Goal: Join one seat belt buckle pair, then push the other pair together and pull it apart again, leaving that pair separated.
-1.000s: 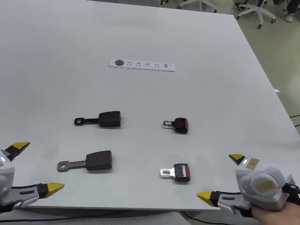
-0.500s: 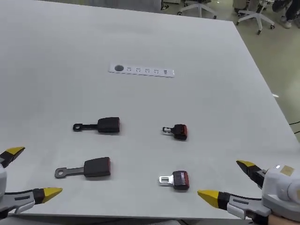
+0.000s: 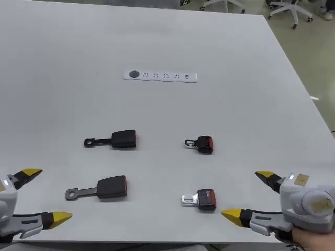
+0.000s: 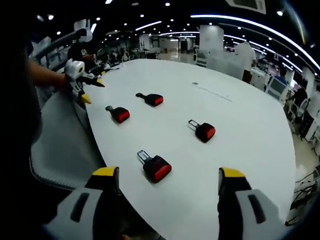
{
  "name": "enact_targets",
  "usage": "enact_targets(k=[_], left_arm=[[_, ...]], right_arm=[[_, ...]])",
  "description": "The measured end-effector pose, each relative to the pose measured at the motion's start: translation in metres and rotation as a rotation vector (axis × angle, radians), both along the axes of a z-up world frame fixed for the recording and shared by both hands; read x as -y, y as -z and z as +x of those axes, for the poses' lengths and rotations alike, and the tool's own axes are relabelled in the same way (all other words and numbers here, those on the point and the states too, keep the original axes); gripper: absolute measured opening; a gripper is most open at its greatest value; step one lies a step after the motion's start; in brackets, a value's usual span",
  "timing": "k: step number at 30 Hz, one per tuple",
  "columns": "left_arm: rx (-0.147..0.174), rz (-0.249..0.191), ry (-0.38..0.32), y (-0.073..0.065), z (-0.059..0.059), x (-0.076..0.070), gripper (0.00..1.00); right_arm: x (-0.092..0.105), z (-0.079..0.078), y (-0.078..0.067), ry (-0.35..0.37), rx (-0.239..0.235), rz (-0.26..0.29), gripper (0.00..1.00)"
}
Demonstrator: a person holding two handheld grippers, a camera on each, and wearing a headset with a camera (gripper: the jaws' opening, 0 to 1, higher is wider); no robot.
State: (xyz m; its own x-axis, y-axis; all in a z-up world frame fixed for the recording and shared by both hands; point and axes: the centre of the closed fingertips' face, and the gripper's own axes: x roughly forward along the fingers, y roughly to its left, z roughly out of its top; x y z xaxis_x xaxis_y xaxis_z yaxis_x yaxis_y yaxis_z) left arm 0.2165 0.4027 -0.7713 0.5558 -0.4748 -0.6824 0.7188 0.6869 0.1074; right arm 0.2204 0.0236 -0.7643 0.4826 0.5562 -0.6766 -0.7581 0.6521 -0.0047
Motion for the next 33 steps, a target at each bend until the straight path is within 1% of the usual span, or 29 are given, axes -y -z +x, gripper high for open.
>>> enact_targets(k=[1,2,3,4,5,6,8,9,10,11,12,13,14,15,17,18,19,21,22,23,24,25,26,27,29,30,32,33], left_arm=[[0.010,0.012,0.015,-0.001,0.003,0.002,0.63],[0.007,0.014,0.021,-0.001,0.006,0.003,0.64],[0.003,0.012,0.028,-0.002,0.008,0.006,0.66],[-0.003,0.009,0.038,-0.002,0.010,0.009,0.67],[0.008,0.028,0.070,-0.002,0.014,0.012,0.66],[0.008,0.033,0.085,-0.002,0.016,0.015,0.65],[-0.007,0.038,0.114,0.000,0.020,0.023,0.63],[-0.010,0.035,0.140,0.002,0.022,0.031,0.62],[-0.023,0.039,0.162,0.004,0.022,0.036,0.61],[-0.034,0.049,0.182,0.007,0.021,0.040,0.58],[-0.033,0.058,0.219,0.010,0.022,0.047,0.54],[-0.044,0.057,0.233,0.013,0.022,0.052,0.53],[-0.055,0.044,0.241,0.016,0.023,0.059,0.53],[-0.056,0.043,0.252,0.017,0.024,0.063,0.52],[-0.057,0.061,0.293,0.023,0.026,0.072,0.51],[-0.070,0.072,0.317,0.027,0.026,0.076,0.48],[-0.076,0.083,0.333,0.030,0.026,0.079,0.46],[-0.092,0.129,0.388,0.039,0.024,0.084,0.45],[-0.102,0.146,0.408,0.042,0.023,0.085,0.45],[-0.113,0.195,0.418,0.050,0.023,0.083,0.45],[-0.112,0.217,0.431,0.053,0.024,0.083,0.45],[-0.120,0.217,0.448,0.056,0.022,0.086,0.45],[-0.120,0.218,0.454,0.058,0.023,0.087,0.45],[-0.114,0.221,0.457,0.061,0.027,0.087,0.45],[-0.119,0.223,0.463,0.065,0.031,0.087,0.44],[-0.123,0.225,0.467,0.065,0.032,0.087,0.44],[-0.118,0.241,0.485,0.067,0.034,0.090,0.44],[-0.126,0.243,0.494,0.069,0.034,0.091,0.44]], right_arm=[[-0.003,0.003,-0.001,-0.038,0.031,-0.023,0.77],[-0.007,0.004,-0.002,-0.062,0.035,-0.016,0.73],[-0.010,0.002,-0.002,-0.079,0.023,-0.011,0.70],[-0.011,0.004,-0.001,-0.079,0.014,-0.017,0.65],[-0.012,0.006,0.001,-0.110,0.025,-0.036,0.63],[-0.016,0.007,0.001,-0.145,0.033,-0.045,0.62],[-0.020,0.009,0.003,-0.197,0.051,-0.081,0.60],[-0.024,0.008,0.005,-0.234,0.047,-0.096,0.58],[-0.027,0.007,0.008,-0.258,0.034,-0.102,0.53],[-0.029,0.004,0.010,-0.279,0.015,-0.111,0.48],[-0.032,0.002,0.015,-0.304,-0.014,-0.126,0.43],[-0.033,0.003,0.018,-0.304,-0.018,-0.130,0.40],[-0.037,0.002,0.021,-0.320,-0.032,-0.134,0.39],[-0.039,0.001,0.024,-0.334,-0.040,-0.136,0.38],[-0.045,0.002,0.026,-0.362,-0.037,-0.138,0.35],[-0.048,0.002,0.029,-0.379,-0.040,-0.146,0.35],[-0.049,0.002,0.031,-0.405,-0.035,-0.168,0.35],[-0.050,0.001,0.039,-0.449,-0.035,-0.214,0.35],[-0.051,0.001,0.042,-0.454,-0.038,-0.214,0.35],[-0.053,0.001,0.046,-0.464,-0.046,-0.215,0.35],[-0.054,0.001,0.049,-0.471,-0.047,-0.219,0.34],[-0.054,0.002,0.054,-0.477,-0.052,-0.227,0.34],[-0.054,0.002,0.056,-0.480,-0.055,-0.230,0.34],[-0.055,0.003,0.060,-0.490,-0.058,-0.236,0.34],[-0.054,0.003,0.067,-0.499,-0.067,-0.252,0.34],[-0.054,0.004,0.068,-0.504,-0.068,-0.257,0.34],[-0.053,0.005,0.072,-0.510,-0.070,-0.267,0.35],[-0.052,0.005,0.075,-0.519,-0.076,-0.275,0.35]])
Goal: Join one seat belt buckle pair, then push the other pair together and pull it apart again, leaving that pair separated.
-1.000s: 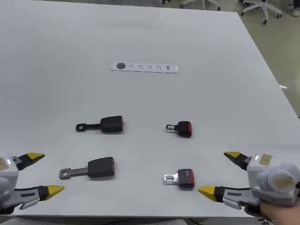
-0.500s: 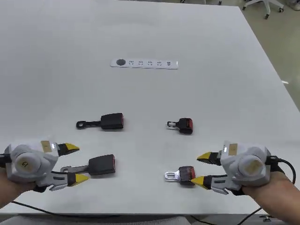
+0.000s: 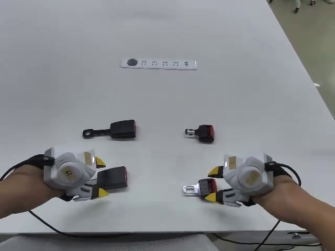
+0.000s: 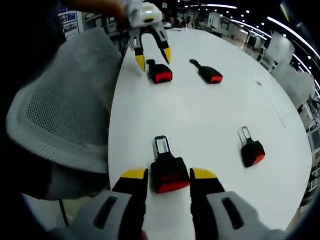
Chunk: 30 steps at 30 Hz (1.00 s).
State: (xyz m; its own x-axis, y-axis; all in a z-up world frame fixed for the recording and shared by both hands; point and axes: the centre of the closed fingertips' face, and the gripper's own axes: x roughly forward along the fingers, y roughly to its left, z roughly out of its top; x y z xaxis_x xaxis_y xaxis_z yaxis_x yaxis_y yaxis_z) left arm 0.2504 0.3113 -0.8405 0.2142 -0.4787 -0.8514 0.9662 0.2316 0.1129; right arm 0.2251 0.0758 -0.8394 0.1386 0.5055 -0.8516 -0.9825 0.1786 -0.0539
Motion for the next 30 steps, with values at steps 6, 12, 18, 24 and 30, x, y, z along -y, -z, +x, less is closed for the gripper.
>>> enact_targets(k=[6,12,18,24,30], left_arm=[[-0.017,0.037,0.037,0.009,0.001,0.001,0.38],[0.011,0.085,0.086,0.016,0.002,0.001,0.34],[0.024,0.090,0.117,0.018,0.002,0.000,0.34],[0.011,0.126,0.156,0.019,0.000,0.003,0.33],[-0.001,0.152,0.186,0.019,-0.001,0.004,0.33]], right_arm=[[0.002,0.001,0.011,-0.053,-0.002,-0.042,0.35],[0.000,0.003,0.021,-0.104,-0.017,-0.074,0.33],[-0.001,0.005,0.023,-0.097,-0.055,-0.045,0.32],[-0.004,0.006,0.024,-0.066,-0.067,-0.032,0.33],[-0.009,0.008,0.025,-0.089,-0.040,-0.065,0.33]])
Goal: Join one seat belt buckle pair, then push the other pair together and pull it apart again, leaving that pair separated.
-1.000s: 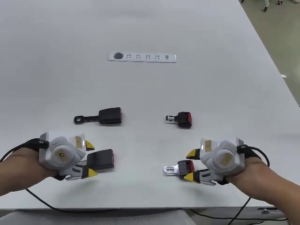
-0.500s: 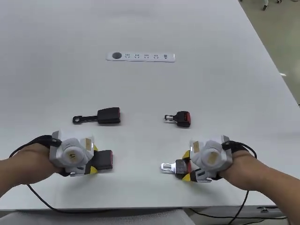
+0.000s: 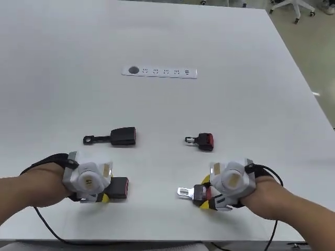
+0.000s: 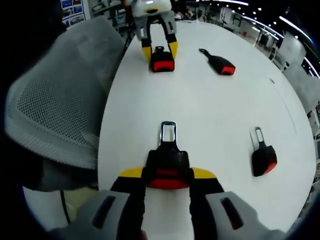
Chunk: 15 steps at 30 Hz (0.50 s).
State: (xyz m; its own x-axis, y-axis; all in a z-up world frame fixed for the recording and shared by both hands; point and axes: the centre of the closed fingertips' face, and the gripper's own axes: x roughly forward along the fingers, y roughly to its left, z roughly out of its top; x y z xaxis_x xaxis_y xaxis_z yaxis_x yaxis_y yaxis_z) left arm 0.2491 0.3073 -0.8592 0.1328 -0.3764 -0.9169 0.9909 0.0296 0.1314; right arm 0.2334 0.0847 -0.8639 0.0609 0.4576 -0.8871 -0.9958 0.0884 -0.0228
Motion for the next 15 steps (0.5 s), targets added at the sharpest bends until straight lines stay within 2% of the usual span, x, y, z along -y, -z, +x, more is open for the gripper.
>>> enact_targets(k=[2,7,9,15], left_arm=[[-0.004,0.002,-0.002,0.001,0.000,0.000,0.33],[-0.012,0.015,-0.004,0.001,0.000,0.000,0.33],[-0.014,0.018,-0.005,0.001,0.000,0.000,0.33],[-0.011,0.032,0.010,0.001,-0.001,0.000,0.33]], right_arm=[[-0.003,0.001,-0.001,0.000,0.002,-0.006,0.33],[-0.018,0.000,-0.002,0.035,-0.010,0.017,0.33],[-0.024,0.001,-0.002,0.074,-0.019,0.028,0.34],[-0.047,0.002,-0.002,0.056,-0.010,0.062,0.34]])
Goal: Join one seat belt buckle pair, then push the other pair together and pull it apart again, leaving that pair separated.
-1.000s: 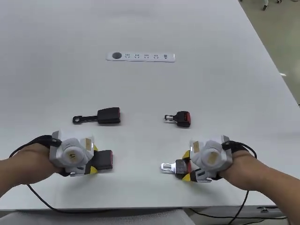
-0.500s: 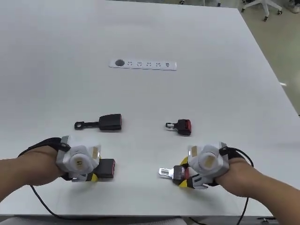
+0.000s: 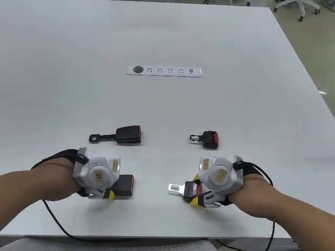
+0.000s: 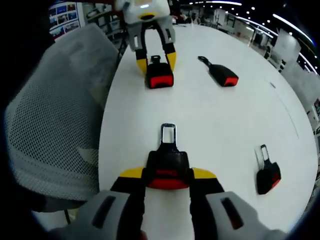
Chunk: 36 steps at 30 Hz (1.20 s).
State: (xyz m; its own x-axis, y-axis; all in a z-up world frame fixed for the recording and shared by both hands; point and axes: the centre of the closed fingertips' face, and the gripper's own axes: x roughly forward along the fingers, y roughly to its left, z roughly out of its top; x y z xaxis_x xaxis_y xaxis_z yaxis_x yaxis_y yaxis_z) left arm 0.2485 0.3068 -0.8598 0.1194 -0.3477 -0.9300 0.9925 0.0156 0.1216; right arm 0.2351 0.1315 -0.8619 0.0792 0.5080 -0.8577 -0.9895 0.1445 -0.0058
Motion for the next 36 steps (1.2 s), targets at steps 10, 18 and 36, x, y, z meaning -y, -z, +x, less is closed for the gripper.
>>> enact_targets(k=[10,18,36], left_arm=[[-0.020,0.020,0.016,0.001,0.000,0.001,0.33],[-0.026,0.027,0.010,0.002,0.000,0.001,0.33],[-0.042,0.043,0.009,0.003,0.000,0.001,0.33]], right_arm=[[-0.049,0.006,-0.001,-0.013,0.014,0.038,0.34],[-0.077,0.006,-0.001,-0.057,0.022,0.022,0.34],[-0.092,0.007,-0.004,-0.097,0.055,0.026,0.33]])
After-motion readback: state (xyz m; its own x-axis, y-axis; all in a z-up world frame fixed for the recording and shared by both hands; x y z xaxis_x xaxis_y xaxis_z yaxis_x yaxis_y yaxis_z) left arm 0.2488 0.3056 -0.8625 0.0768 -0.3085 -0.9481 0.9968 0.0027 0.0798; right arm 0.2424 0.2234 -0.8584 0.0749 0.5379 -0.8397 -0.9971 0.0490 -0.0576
